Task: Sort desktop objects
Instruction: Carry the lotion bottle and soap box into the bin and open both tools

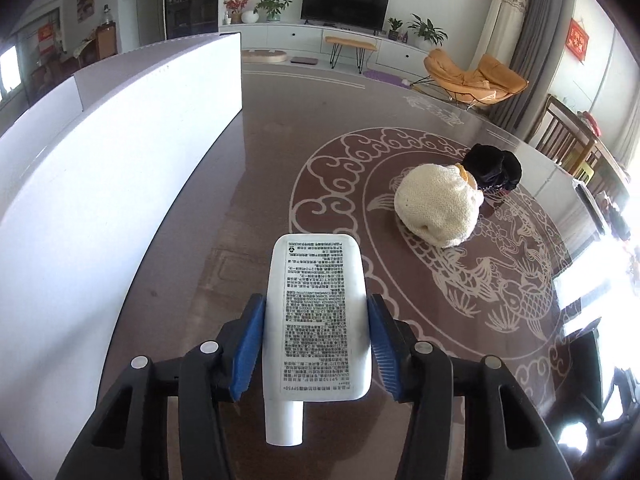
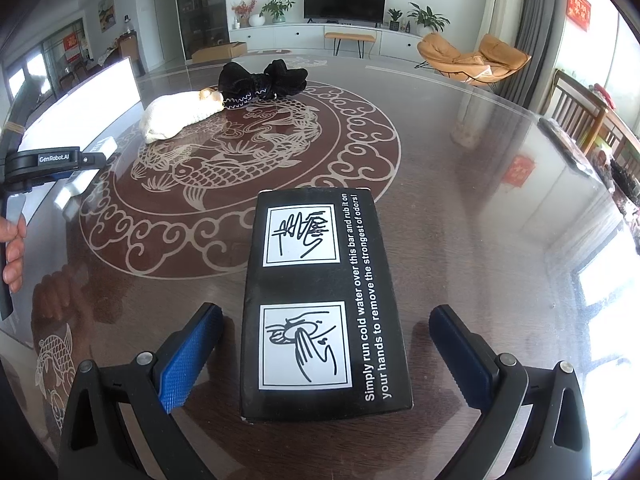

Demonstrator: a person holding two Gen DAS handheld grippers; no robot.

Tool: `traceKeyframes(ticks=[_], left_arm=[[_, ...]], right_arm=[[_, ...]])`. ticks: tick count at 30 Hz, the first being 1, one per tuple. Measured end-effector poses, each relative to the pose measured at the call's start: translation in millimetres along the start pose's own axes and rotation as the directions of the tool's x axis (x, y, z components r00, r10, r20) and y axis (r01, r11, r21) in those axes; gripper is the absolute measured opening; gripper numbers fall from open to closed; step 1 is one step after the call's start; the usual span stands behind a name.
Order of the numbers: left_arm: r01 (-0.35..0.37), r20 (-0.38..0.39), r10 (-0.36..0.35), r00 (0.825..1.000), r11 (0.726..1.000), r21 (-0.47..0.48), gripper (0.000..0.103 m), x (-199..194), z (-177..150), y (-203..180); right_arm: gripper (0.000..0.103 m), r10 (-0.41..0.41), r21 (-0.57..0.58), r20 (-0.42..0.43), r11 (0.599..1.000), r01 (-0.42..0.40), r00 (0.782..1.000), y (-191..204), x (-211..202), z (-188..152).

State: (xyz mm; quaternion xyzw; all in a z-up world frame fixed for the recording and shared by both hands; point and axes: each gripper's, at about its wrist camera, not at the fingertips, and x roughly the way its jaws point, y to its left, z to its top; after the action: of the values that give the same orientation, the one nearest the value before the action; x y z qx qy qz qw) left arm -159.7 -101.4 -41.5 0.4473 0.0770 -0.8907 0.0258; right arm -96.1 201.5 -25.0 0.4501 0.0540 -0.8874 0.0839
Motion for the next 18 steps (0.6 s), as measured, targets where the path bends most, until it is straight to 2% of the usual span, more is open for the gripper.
traceKeyframes(ticks=[3,5,7,8,9,10,11,13,16,18], left_arm=[[0.025,0.026,-0.026,0.999,0.999,0.034,0.051,-27.7,-18.1,4.3],[0.044,0.036,-0.046,0.998,0.998,0.044,0.051,-41.1,-25.5,6.1],[0.061,0.049,-0.063,0.997,0.997,0.043,0.051,-51.0,-28.2,7.5],[0.071,0.056,-0.073,0.996,0.997,0.038,0.051,-56.5,-30.4,8.4],[0.084,0.066,-0.086,0.994,0.996,0.030,0.051,-62.0,-31.9,10.0],[0.096,0.078,-0.097,0.992,0.995,0.021,0.051,-68.7,-34.1,12.1],[0.107,0.090,-0.108,0.990,0.994,0.012,0.051,-75.7,-36.4,14.3],[0.129,0.123,-0.127,0.984,0.992,-0.008,0.051,-96.7,-45.2,19.8],[0.163,0.175,-0.153,0.973,0.986,-0.044,0.051,-128.1,-46.1,35.3],[0.179,0.213,-0.160,0.964,0.981,-0.071,0.051,-149.3,-39.8,52.0]], right_arm=[[0.103,0.124,0.010,0.002,0.992,-0.124,0.992,-5.7,-1.1,4.7],[0.103,0.172,-0.002,-0.048,0.985,-0.172,0.984,-7.0,3.2,15.5],[0.103,0.165,-0.037,-0.127,0.985,-0.170,0.978,-4.5,11.0,29.2],[0.098,0.169,-0.051,-0.154,0.983,-0.179,0.973,-4.4,13.3,35.0],[0.088,0.158,-0.062,-0.176,0.983,-0.171,0.972,-4.7,14.9,39.3],[0.066,0.113,-0.077,-0.209,0.988,-0.131,0.971,-5.1,16.3,42.0],[0.060,0.086,-0.087,-0.238,0.990,-0.110,0.968,-5.7,14.6,44.2],[0.059,0.069,-0.079,-0.271,0.992,-0.094,0.960,-8.5,7.9,44.5],[0.059,0.060,-0.103,-0.254,0.991,-0.089,0.965,-5.4,-10.9,47.8],[0.059,0.084,-0.103,-0.230,0.989,-0.111,0.970,3.1,-25.9,59.4]])
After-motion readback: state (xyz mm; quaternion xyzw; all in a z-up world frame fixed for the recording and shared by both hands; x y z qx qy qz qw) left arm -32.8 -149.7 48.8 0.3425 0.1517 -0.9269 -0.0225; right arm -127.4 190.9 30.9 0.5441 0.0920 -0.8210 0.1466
